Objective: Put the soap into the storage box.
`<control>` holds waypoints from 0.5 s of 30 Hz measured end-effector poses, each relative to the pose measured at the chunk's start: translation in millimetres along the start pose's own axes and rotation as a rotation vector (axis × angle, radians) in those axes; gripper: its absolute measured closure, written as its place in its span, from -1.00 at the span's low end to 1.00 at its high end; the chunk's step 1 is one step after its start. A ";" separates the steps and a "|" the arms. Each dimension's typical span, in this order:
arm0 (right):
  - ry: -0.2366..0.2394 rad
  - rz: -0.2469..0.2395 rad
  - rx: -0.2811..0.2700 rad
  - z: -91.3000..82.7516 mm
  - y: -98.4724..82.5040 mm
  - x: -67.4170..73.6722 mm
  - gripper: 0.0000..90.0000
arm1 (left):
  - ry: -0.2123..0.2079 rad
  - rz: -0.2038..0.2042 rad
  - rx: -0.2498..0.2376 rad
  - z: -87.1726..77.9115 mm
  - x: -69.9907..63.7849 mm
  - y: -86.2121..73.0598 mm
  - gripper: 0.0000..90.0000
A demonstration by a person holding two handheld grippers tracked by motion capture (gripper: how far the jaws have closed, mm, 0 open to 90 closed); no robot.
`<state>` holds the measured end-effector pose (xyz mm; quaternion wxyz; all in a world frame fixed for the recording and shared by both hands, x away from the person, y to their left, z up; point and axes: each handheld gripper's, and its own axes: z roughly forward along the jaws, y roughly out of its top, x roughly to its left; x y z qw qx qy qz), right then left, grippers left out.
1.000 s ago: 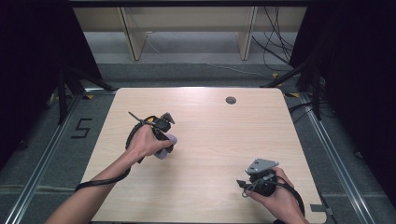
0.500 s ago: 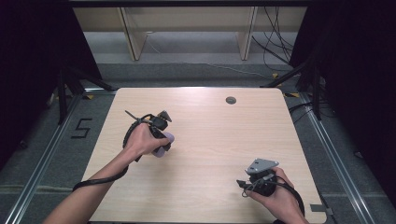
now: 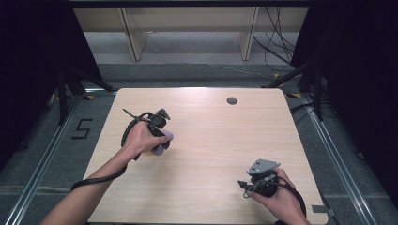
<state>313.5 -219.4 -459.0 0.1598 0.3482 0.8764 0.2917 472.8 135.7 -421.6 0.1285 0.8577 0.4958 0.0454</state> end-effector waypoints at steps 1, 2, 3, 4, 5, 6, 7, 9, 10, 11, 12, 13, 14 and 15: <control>-0.004 0.002 -0.010 1.0 -0.3 0.4 0.09 | 0.000 -0.008 -0.004 -0.3 0.3 0.1 0.09; -0.007 0.003 -0.016 1.6 -0.5 0.6 0.09 | 0.001 -0.010 -0.005 -0.6 0.6 0.3 0.09; -0.007 0.003 -0.016 1.6 -0.6 0.6 0.09 | -0.004 -0.008 -0.006 -1.1 1.9 0.3 0.10; -0.008 0.003 -0.015 1.6 -0.5 0.6 0.09 | -0.001 -0.013 -0.014 -1.6 2.8 0.7 0.09; 0.001 0.000 0.001 0.0 0.0 -0.1 0.09 | -0.001 -0.017 -0.012 -2.2 3.5 1.0 0.09; 0.004 0.001 0.005 -0.4 0.2 -0.2 0.09 | 0.003 -0.019 -0.009 -2.7 4.2 1.3 0.10; 0.003 -0.001 0.005 -0.3 0.2 -0.3 0.09 | 0.003 -0.016 -0.008 -3.1 5.3 1.5 0.09; 0.003 0.001 0.005 -0.3 0.2 -0.3 0.09 | 0.004 -0.020 -0.008 -4.2 6.9 2.2 0.09; 0.002 0.002 0.005 -0.2 0.2 -0.3 0.09 | 0.002 -0.022 -0.007 -4.9 7.7 2.5 0.09; 0.003 0.001 0.005 -0.3 0.2 -0.3 0.09 | 0.007 -0.024 -0.007 -5.6 8.2 2.8 0.09; 0.004 0.016 0.006 -0.2 0.0 0.9 0.09 | 0.004 -0.029 -0.019 -5.5 8.7 2.7 0.09; 0.003 0.002 0.005 -0.2 0.1 -0.3 0.09 | 0.007 -0.028 -0.018 -6.0 9.5 3.1 0.09; 0.003 0.001 0.005 -0.2 0.1 -0.4 0.09 | 0.007 -0.030 -0.017 -6.2 10.0 3.5 0.09; 0.000 -0.001 0.002 -0.1 0.1 -0.5 0.09 | 0.004 -0.032 -0.015 -6.8 10.6 4.1 0.10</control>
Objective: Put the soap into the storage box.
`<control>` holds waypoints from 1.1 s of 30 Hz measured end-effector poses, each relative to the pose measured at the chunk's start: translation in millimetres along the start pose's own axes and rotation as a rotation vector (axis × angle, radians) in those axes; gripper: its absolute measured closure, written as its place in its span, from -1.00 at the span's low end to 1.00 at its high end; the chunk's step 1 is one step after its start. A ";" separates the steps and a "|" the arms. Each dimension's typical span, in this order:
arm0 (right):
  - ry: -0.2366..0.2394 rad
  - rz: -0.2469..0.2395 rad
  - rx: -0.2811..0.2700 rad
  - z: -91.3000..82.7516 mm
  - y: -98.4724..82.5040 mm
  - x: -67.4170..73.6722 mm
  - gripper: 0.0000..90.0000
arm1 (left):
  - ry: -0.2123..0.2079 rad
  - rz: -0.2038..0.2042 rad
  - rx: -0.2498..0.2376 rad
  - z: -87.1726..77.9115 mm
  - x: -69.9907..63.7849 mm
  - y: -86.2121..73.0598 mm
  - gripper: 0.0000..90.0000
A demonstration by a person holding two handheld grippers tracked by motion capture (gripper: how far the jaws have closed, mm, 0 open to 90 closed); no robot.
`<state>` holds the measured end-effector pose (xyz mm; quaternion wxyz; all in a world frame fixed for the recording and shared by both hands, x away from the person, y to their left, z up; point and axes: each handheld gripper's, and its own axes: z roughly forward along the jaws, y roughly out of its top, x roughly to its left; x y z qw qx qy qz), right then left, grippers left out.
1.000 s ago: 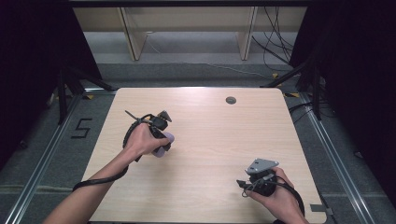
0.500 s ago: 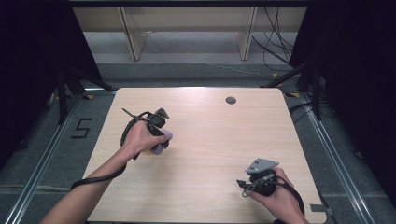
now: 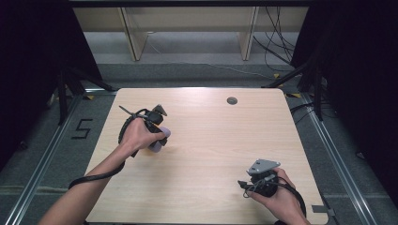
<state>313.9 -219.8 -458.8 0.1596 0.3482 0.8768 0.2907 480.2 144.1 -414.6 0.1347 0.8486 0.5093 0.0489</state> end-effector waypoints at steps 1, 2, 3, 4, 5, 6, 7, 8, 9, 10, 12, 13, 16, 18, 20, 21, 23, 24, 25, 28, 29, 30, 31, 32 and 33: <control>0.001 0.000 0.000 -0.1 0.1 0.0 0.09 | 0.003 -0.001 0.004 -0.6 0.4 0.9 0.09; 0.002 0.013 0.001 -0.1 -0.1 1.1 0.09 | 0.006 0.001 0.004 -1.0 0.9 1.5 0.09; 0.002 0.014 0.001 -0.2 0.0 1.2 0.09 | 0.005 -0.001 0.001 -1.2 1.3 1.9 0.10; 0.002 0.013 0.001 -0.2 -0.1 1.1 0.08 | 0.004 -0.011 -0.011 -0.8 1.2 2.1 0.09; 0.006 0.018 0.002 -0.3 -0.2 1.4 0.08 | 0.007 -0.005 -0.006 -1.4 2.1 2.8 0.09; 0.005 0.018 0.002 -0.3 -0.2 1.3 0.08 | 0.008 -0.005 -0.004 -1.8 2.6 3.3 0.09; 0.003 0.005 0.001 -0.4 0.0 0.0 0.08 | 0.008 -0.008 -0.010 -1.9 3.0 3.5 0.10; 0.004 0.004 0.000 -0.4 0.0 0.0 0.08 | 0.009 -0.023 -0.020 -1.5 2.4 3.6 0.09; 0.003 0.005 0.001 -0.4 0.0 0.1 0.08 | 0.006 -0.031 -0.019 -1.7 2.6 4.1 0.10; 0.005 0.018 0.002 -0.3 -0.3 1.5 0.08 | 0.012 -0.005 -0.009 -2.8 5.0 4.8 0.09; 0.007 0.015 0.003 -0.4 -0.2 1.1 0.08 | 0.008 -0.017 -0.011 -2.9 5.9 5.3 0.09; 0.005 0.003 0.002 -0.6 0.0 0.1 0.08 | 0.015 0.000 -0.007 -3.3 7.7 5.7 0.09; 0.005 0.005 0.002 -0.5 0.0 0.2 0.08 | 0.011 -0.042 -0.024 -2.3 7.5 6.0 0.09; 0.006 0.019 0.002 -0.2 -0.2 1.6 0.08 | 0.011 -0.031 -0.014 -3.6 10.5 6.6 0.09; 0.006 0.016 0.002 -0.3 -0.1 1.3 0.08 | 0.017 -0.031 -0.030 -3.4 12.2 7.1 0.10; 0.006 0.016 0.002 -0.3 -0.1 1.4 0.08 | 0.016 -0.049 -0.028 -3.7 11.5 7.2 0.09; 0.003 0.000 0.001 -0.4 0.1 -0.2 0.08 | 0.018 -0.030 -0.026 -4.9 14.0 8.0 0.09; 0.005 0.006 0.001 -0.3 0.0 0.4 0.08 | 0.023 -0.029 -0.027 -5.3 14.5 8.1 0.09; 0.003 0.018 0.002 -0.3 -0.2 1.7 0.08 | 0.025 -0.037 -0.057 -3.3 14.2 7.4 0.09; 0.005 0.002 0.002 -0.5 0.1 0.2 0.08 | 0.029 -0.048 -0.060 -3.8 14.9 8.2 0.10; 0.007 0.016 0.003 -0.4 -0.1 1.3 0.08 | 0.029 -0.051 -0.063 -3.7 15.3 8.5 0.09; 0.007 0.017 0.003 -0.4 -0.2 1.5 0.08 | 0.028 -0.052 -0.062 -3.7 16.0 8.9 0.09; 0.005 0.001 0.001 -0.4 0.0 0.0 0.08 | 0.034 -0.040 -0.059 -4.1 17.5 9.3 0.10; 0.005 0.002 0.001 -0.4 0.0 0.1 0.08 | 0.033 -0.043 -0.061 -3.9 18.1 9.6 0.09; 0.005 0.003 0.001 -0.5 0.1 0.2 0.08 | 0.033 -0.049 -0.062 -3.7 18.4 9.7 0.09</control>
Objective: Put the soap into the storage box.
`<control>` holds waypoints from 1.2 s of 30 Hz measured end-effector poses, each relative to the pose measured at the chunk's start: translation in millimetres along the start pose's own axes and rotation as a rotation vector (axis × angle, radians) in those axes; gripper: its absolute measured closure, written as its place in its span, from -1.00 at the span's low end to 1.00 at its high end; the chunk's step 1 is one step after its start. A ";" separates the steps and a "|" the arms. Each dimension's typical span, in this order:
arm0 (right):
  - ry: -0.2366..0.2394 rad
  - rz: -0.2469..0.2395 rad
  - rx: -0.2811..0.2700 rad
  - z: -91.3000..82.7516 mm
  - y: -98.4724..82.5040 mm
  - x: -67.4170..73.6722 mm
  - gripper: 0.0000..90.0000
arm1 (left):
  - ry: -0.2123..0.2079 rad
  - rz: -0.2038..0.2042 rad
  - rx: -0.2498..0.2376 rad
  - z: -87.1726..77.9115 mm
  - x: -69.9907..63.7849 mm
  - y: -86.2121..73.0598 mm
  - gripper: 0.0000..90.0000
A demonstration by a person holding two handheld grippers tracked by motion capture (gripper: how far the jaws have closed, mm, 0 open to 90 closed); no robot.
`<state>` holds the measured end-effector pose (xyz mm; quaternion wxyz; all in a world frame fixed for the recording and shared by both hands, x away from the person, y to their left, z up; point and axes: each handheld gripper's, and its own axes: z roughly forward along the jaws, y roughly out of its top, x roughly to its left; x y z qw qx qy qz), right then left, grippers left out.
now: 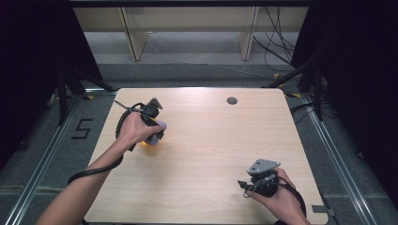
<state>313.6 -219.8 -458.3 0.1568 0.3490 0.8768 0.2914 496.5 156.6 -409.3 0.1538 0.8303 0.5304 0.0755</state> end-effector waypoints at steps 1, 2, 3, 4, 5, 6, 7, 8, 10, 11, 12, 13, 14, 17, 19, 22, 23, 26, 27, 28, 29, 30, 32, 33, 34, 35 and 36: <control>0.000 0.001 0.000 0.0 0.0 0.1 0.08 | 0.001 -0.001 -0.002 0.2 0.9 0.3 0.09; 0.001 -0.001 0.000 0.1 -0.1 0.0 0.08 | 0.001 -0.008 -0.001 0.0 1.5 0.5 0.09; 0.000 0.000 0.000 0.0 0.0 0.0 0.08 | 0.002 -0.003 -0.002 0.1 2.9 0.9 0.09; 0.000 0.000 0.000 0.0 0.0 0.0 0.08 | 0.002 -0.008 -0.001 0.1 3.6 1.0 0.10; 0.000 0.001 0.000 -0.1 0.0 0.0 0.08 | 0.005 0.002 0.000 -0.1 5.2 1.5 0.09; 0.000 0.001 -0.004 0.1 -0.1 0.0 0.08 | 0.002 -0.011 -0.003 0.1 5.6 1.5 0.09; 0.000 0.002 -0.005 0.1 -0.1 0.0 0.08 | 0.004 0.001 -0.001 0.0 7.4 2.0 0.09; 0.000 0.002 -0.005 0.2 -0.1 0.0 0.08 | 0.006 -0.004 -0.003 0.1 8.1 2.2 0.09; 0.000 0.002 -0.005 0.1 0.0 0.0 0.08 | 0.006 -0.005 -0.006 0.4 9.9 2.6 0.09; 0.000 0.002 -0.006 0.1 0.0 0.0 0.08 | 0.009 -0.014 -0.006 0.5 10.1 2.6 0.09; 0.000 0.002 -0.006 0.0 0.0 0.0 0.08 | 0.012 -0.007 -0.009 0.7 11.4 3.0 0.09; 0.000 0.003 -0.007 0.0 0.0 0.0 0.08 | 0.009 -0.008 -0.009 0.9 12.3 3.2 0.09; -0.001 0.004 -0.008 0.0 0.0 0.0 0.08 | 0.010 -0.010 -0.008 0.9 13.1 3.5 0.09; 0.004 0.016 -0.004 -0.8 0.4 0.7 0.07 | 0.007 -0.008 -0.010 1.6 16.3 4.3 0.09; 0.004 0.016 -0.004 -0.8 0.4 0.6 0.07 | 0.011 -0.015 -0.014 2.0 17.7 4.7 0.09; 0.000 0.008 -0.007 -0.3 0.2 0.2 0.07 | 0.010 -0.013 -0.011 2.2 20.3 5.3 0.09; 0.000 0.008 -0.007 -0.2 0.2 0.2 0.07 | 0.012 -0.021 -0.012 2.3 20.6 5.5 0.09; 0.004 0.016 -0.003 -0.7 0.4 0.6 0.07 | 0.019 -0.024 -0.017 2.6 23.7 6.5 0.09; 0.000 0.008 -0.007 -0.2 0.2 0.2 0.07 | 0.018 -0.028 -0.018 3.1 24.7 6.8 0.09; 0.003 0.013 -0.005 -0.7 0.4 0.5 0.07 | 0.019 -0.027 -0.016 3.2 25.9 7.1 0.09; 0.004 0.016 -0.004 -0.9 0.5 0.6 0.07 | 0.023 -0.036 -0.016 3.9 26.4 7.3 0.09; 0.002 0.009 -0.009 -0.5 0.2 0.2 0.07 | 0.022 -0.044 -0.017 4.5 27.1 7.5 0.09; 0.000 0.007 -0.008 -0.1 0.1 0.1 0.07 | 0.038 -0.044 -0.017 4.6 29.3 7.9 0.09; 0.001 0.009 -0.008 -0.2 0.2 0.2 0.07 | 0.035 -0.065 -0.003 4.1 28.6 8.3 0.09; 0.005 0.017 -0.004 -0.8 0.5 0.6 0.07 | 0.031 -0.080 -0.016 5.3 28.7 7.9 0.09; 0.005 0.017 -0.004 -0.8 0.5 0.7 0.07 | 0.028 -0.095 -0.018 5.8 28.6 7.8 0.09; 0.006 0.017 -0.003 -0.8 0.5 0.6 0.07 | 0.028 -0.103 -0.019 6.4 28.9 7.8 0.09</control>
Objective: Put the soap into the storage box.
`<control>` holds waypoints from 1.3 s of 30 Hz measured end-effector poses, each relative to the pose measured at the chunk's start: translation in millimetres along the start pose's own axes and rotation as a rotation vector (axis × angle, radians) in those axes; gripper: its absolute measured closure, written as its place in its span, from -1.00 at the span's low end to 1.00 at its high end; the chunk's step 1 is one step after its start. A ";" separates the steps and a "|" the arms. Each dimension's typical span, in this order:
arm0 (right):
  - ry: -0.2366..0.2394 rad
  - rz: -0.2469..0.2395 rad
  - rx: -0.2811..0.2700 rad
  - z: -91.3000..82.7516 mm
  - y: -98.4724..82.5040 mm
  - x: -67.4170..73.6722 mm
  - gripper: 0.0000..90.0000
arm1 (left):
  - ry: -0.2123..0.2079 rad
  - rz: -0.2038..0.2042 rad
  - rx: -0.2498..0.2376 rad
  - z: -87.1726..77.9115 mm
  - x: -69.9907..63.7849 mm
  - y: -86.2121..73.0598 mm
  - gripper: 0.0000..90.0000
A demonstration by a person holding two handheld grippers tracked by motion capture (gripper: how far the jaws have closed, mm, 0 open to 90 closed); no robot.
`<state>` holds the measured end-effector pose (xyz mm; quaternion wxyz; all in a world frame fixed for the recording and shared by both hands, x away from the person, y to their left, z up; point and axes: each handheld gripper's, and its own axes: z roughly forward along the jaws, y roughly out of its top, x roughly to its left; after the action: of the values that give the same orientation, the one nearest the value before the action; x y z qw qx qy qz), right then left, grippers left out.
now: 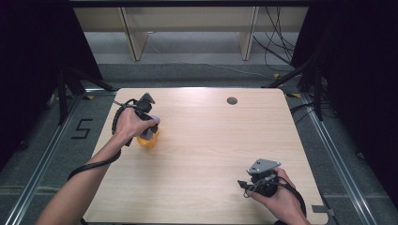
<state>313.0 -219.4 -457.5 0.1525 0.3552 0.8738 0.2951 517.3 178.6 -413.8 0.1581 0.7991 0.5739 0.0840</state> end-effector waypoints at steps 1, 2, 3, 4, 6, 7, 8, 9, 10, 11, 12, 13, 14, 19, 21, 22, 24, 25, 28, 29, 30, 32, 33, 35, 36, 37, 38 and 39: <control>-0.004 -0.008 -0.004 0.7 -0.3 -0.4 0.07 | 0.005 0.014 -0.004 0.5 1.6 0.5 0.09; -0.004 -0.007 -0.003 0.6 -0.3 -0.4 0.07 | 0.006 0.015 0.028 -1.4 2.3 2.3 0.09; -0.004 -0.008 -0.004 0.7 -0.3 -0.3 0.07 | 0.010 0.010 0.025 -0.5 2.3 1.9 0.09; -0.006 -0.012 -0.005 0.8 -0.4 -0.6 0.07 | 0.007 0.005 0.020 0.0 2.8 2.1 0.09; -0.005 -0.013 -0.004 0.8 -0.3 -0.6 0.07 | 0.005 -0.006 0.015 1.1 3.2 2.4 0.09; -0.004 -0.012 -0.005 1.0 -0.4 -0.5 0.07 | 0.007 0.009 0.025 0.9 4.8 3.4 0.09; -0.003 -0.007 -0.003 0.6 -0.2 -0.3 0.07 | 0.005 -0.014 0.020 1.8 3.8 3.0 0.09; -0.005 -0.010 -0.005 0.8 -0.4 -0.5 0.07 | 0.007 -0.016 0.018 2.1 4.0 3.1 0.09; -0.004 -0.012 -0.004 0.7 -0.3 -0.6 0.07 | 0.009 -0.018 0.017 2.5 4.1 3.3 0.09; -0.003 -0.007 -0.002 0.6 -0.2 -0.3 0.07 | 0.011 -0.014 0.012 3.2 4.8 3.1 0.09; -0.004 -0.013 -0.004 0.8 -0.4 -0.6 0.07 | 0.016 0.002 0.008 3.4 6.2 3.6 0.09; -0.005 -0.013 -0.004 0.8 -0.4 -0.6 0.07 | 0.020 0.017 0.008 3.4 7.7 4.2 0.09; -0.004 -0.013 -0.005 0.9 -0.4 -0.6 0.07 | 0.013 -0.019 0.015 3.2 5.9 4.3 0.09; -0.004 -0.014 -0.004 1.0 -0.5 -0.6 0.07 | 0.020 -0.003 0.001 4.8 9.1 5.0 0.09; -0.004 -0.014 -0.004 1.1 -0.5 -0.6 0.07 | 0.026 -0.009 0.007 4.9 9.7 5.6 0.09; -0.004 -0.014 -0.004 1.0 -0.4 -0.6 0.07 | 0.023 -0.011 0.012 4.7 10.2 6.1 0.09; -0.002 -0.014 -0.003 1.0 -0.4 -0.6 0.07 | 0.028 -0.003 0.006 5.5 12.0 6.6 0.09; -0.002 -0.014 -0.003 1.1 -0.5 -0.6 0.07 | 0.022 -0.029 0.002 6.3 10.9 6.2 0.09; 0.000 -0.011 -0.003 1.3 -0.5 -0.5 0.07 | 0.031 0.010 0.001 7.2 15.1 7.3 0.09; -0.001 -0.012 -0.003 1.4 -0.5 -0.5 0.07 | 0.033 0.014 -0.006 8.0 15.8 7.0 0.09; -0.001 -0.011 -0.003 1.5 -0.5 -0.5 0.07 | 0.035 0.011 -0.006 8.2 16.0 7.3 0.09; -0.006 -0.013 -0.004 1.3 -0.5 -0.5 0.07 | 0.032 0.008 0.003 8.0 16.7 8.2 0.09; -0.005 -0.008 -0.003 1.3 -0.5 -0.1 0.07 | 0.034 0.005 0.000 8.4 16.8 8.4 0.09; -0.004 -0.009 -0.003 1.3 -0.5 -0.3 0.07 | 0.036 0.004 -0.005 9.1 17.3 8.5 0.09; -0.005 -0.012 -0.003 1.2 -0.4 -0.6 0.07 | 0.037 0.004 -0.007 9.3 17.5 8.7 0.09; -0.003 -0.002 -0.003 1.4 -0.6 0.1 0.07 | 0.037 0.003 -0.008 9.6 17.9 8.8 0.09; -0.004 0.001 -0.004 1.6 -0.8 0.8 0.07 | 0.037 0.004 -0.012 10.1 18.7 8.8 0.09; -0.003 -0.001 -0.003 1.6 -0.8 0.6 0.07 | 0.038 0.005 -0.013 10.5 19.4 8.8 0.09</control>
<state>313.0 -218.8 -459.2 0.1545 0.3552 0.8732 0.2957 534.8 192.7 -421.5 0.1522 0.7978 0.5741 0.1034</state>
